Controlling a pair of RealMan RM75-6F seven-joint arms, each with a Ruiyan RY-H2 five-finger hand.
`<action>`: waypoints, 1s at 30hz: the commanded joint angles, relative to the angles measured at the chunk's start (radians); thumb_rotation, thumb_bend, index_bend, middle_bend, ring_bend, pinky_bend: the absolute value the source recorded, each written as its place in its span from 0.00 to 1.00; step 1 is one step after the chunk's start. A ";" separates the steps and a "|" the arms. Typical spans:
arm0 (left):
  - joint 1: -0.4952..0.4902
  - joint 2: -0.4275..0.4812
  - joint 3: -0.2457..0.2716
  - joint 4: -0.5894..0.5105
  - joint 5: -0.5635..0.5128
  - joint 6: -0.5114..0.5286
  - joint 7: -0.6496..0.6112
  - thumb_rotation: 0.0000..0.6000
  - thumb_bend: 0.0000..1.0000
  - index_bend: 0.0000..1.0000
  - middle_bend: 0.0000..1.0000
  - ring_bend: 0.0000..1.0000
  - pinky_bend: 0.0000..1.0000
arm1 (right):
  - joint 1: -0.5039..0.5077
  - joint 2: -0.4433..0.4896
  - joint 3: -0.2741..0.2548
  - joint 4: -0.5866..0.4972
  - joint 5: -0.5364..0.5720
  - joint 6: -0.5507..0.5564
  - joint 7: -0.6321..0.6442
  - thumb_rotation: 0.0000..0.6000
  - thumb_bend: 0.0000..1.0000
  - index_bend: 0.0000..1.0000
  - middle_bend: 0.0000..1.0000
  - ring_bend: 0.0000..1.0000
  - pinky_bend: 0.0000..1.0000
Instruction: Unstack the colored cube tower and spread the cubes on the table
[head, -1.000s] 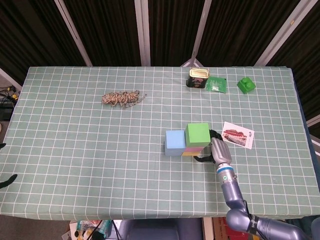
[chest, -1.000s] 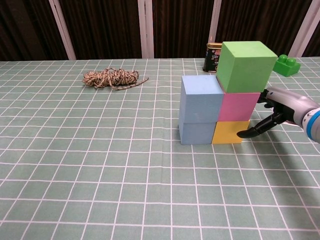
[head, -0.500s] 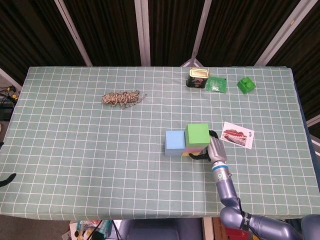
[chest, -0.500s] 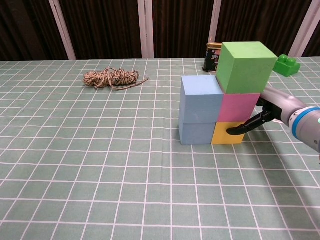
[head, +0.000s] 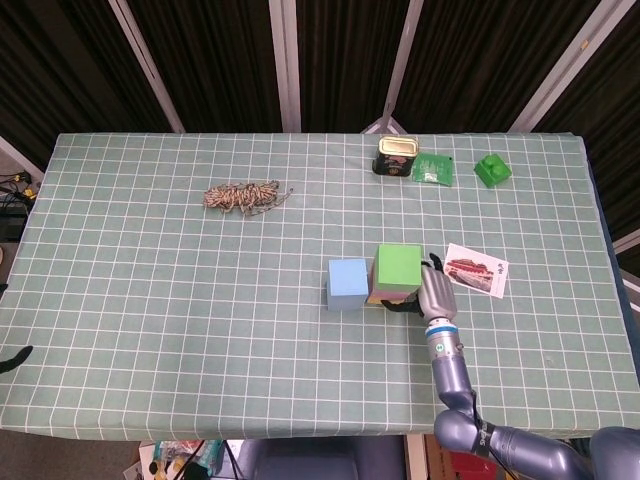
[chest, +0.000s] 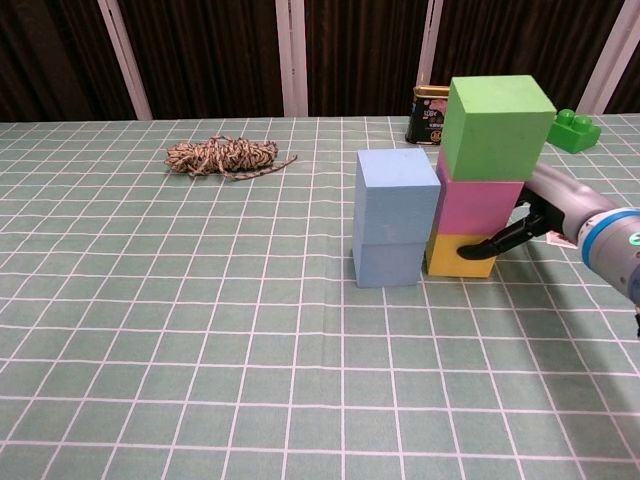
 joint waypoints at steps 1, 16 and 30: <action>0.001 0.000 0.001 -0.001 0.003 0.003 0.000 1.00 0.17 0.18 0.00 0.00 0.08 | 0.002 0.016 0.030 0.001 0.054 -0.004 -0.029 1.00 0.21 0.52 0.56 0.31 0.00; 0.003 -0.005 0.003 -0.002 0.011 0.010 0.009 1.00 0.17 0.18 0.00 0.00 0.08 | 0.089 0.034 0.097 0.186 0.111 0.163 -0.283 1.00 0.22 0.52 0.56 0.31 0.00; 0.006 -0.005 0.003 0.000 0.017 0.017 0.005 1.00 0.17 0.18 0.00 0.00 0.08 | 0.128 -0.004 0.025 0.335 -0.009 0.274 -0.541 1.00 0.24 0.55 0.57 0.31 0.00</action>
